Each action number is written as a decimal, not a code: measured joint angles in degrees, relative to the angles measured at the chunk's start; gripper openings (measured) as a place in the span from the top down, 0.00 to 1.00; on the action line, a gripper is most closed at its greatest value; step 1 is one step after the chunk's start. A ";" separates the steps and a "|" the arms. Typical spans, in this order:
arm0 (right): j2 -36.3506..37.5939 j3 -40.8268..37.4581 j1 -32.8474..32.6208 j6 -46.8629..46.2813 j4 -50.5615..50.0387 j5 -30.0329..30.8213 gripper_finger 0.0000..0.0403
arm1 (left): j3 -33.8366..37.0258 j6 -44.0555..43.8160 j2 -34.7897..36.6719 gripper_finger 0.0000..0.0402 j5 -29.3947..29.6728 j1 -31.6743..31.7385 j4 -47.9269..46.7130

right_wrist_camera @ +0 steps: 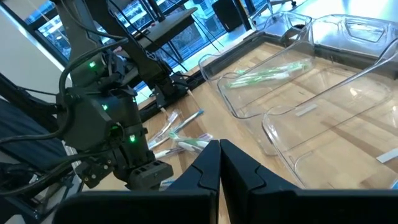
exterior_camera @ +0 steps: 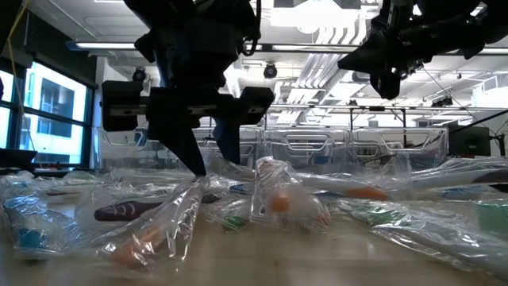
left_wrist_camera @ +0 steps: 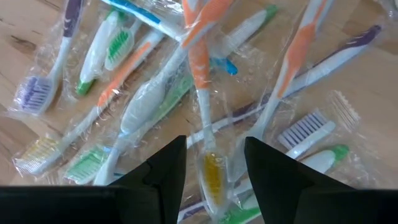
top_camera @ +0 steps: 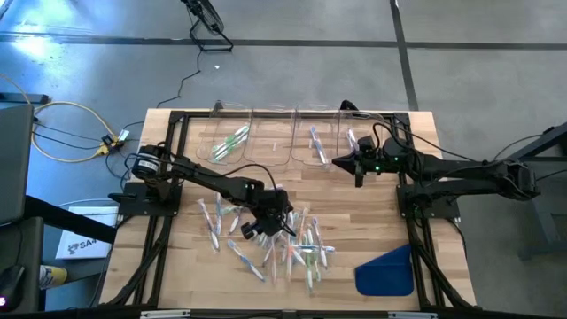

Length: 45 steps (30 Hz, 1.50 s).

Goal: Pick & Place Toothbrushes
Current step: Put the orange toothbrush into the middle left transparent bin

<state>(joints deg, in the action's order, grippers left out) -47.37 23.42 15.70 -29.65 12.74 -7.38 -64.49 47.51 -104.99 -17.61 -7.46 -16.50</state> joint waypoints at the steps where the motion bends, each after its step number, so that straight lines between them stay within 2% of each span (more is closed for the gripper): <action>1: 0.00 0.00 -0.02 0.00 -0.08 0.00 0.99 | 0.00 0.00 0.00 0.60 0.00 0.00 0.07; 7: 0.00 0.00 -0.01 0.00 -0.09 0.00 0.99 | 0.00 0.01 0.00 0.63 0.01 0.00 0.04; 17: 0.00 0.00 -0.02 -0.02 -0.11 0.00 0.99 | 0.00 0.03 0.00 0.87 0.11 0.00 0.05; 24: 0.00 0.00 -0.02 -0.04 -0.12 0.00 0.99 | 0.00 0.02 -0.01 0.98 0.11 0.00 -0.52; 37: 0.00 0.00 -0.01 -0.07 -0.12 0.00 0.99 | -0.15 0.00 -0.02 1.00 0.09 0.00 -1.92; 45: 0.00 0.00 0.00 -0.07 -0.12 0.00 0.99 | -6.11 2.33 -0.02 1.00 1.98 0.00 -8.21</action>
<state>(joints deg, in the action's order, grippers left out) -47.37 23.42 15.70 -29.71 12.62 -7.38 -70.60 49.83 -105.01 -15.63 -7.46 -24.71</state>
